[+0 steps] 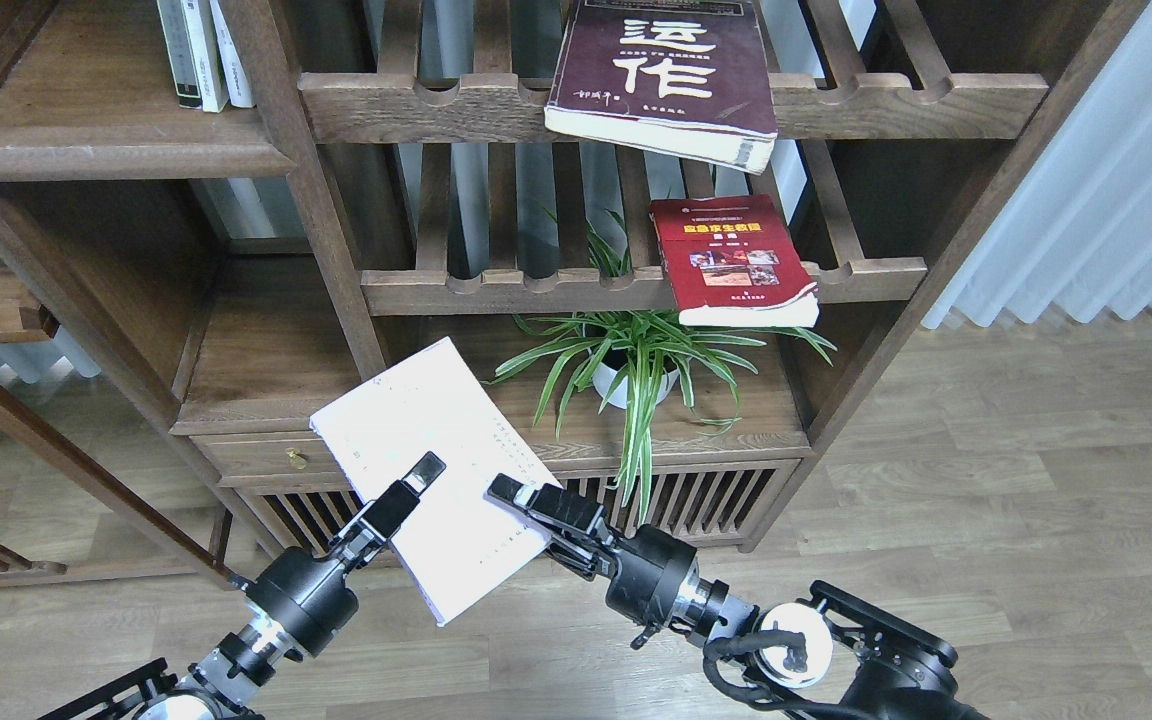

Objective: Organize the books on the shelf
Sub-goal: 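Hold the white book between both grippers and lower it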

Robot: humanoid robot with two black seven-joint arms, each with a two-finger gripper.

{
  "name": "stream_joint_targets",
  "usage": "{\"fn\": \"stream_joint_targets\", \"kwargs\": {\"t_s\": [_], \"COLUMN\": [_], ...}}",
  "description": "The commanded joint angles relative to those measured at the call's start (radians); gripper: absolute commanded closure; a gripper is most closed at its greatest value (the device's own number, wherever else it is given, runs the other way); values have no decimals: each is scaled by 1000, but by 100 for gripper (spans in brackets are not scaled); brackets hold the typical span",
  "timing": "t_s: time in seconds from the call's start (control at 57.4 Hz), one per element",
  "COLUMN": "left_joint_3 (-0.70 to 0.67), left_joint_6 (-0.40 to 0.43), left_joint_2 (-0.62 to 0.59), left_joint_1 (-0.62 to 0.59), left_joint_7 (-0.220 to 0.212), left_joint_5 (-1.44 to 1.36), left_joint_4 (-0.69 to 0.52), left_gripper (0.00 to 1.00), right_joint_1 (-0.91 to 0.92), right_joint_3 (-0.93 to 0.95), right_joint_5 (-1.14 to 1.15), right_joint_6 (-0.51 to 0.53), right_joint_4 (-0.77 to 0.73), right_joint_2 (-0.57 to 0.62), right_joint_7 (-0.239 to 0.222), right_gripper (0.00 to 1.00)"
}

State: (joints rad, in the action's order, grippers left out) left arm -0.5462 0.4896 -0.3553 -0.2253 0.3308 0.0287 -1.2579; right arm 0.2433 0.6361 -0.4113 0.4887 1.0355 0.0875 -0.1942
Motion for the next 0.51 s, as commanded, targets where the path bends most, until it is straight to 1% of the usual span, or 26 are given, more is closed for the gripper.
{"fn": "stream_joint_targets", "kwargs": {"t_s": [0.0,0.139,0.192,0.209,0.261,0.314,0.366,0.418,0.436,0.453,0.488], "left_joint_3": [-12,-29,-35,-38,-41,-44,-47,-58,-72,-75,-90], "left_joint_6": [-1,-1,-1,-1,-1,-1,-1,-1,-1,-1,-1], "left_joint_2": [-27,-39,-39,-40,-41,-41,-41,-36,-31,-30,-25], "left_joint_1": [-2,-3,-3,-2,-2,-2,-2,-2,-3,-2,0], "left_joint_7": [2,1,-7,-18,-29,-53,-72,-108,-163,-180,-229], "left_joint_5": [-12,-42,-64,-75,-101,-139,-158,-167,-168,-168,-167], "left_joint_4": [-2,0,-2,0,0,-8,-11,-12,-14,-15,-20], "left_gripper": [95,96,98,99,100,100,100,100,100,100,100], "right_joint_1": [-4,-6,-6,-6,-6,-4,-6,-4,-4,-4,-4], "right_joint_3": [50,114,132,140,149,159,162,162,162,162,162], "right_joint_5": [0,0,0,0,2,0,2,0,2,2,2], "right_joint_6": [0,0,0,0,0,0,0,0,0,0,0], "right_joint_4": [-3,-14,-18,-18,-20,-20,-20,-20,-20,-20,-22], "right_joint_2": [8,9,9,9,11,17,23,29,32,34,34], "right_joint_7": [16,22,30,33,42,53,55,56,58,58,58], "right_gripper": [12,10,10,10,10,10,10,10,10,10,10]}}
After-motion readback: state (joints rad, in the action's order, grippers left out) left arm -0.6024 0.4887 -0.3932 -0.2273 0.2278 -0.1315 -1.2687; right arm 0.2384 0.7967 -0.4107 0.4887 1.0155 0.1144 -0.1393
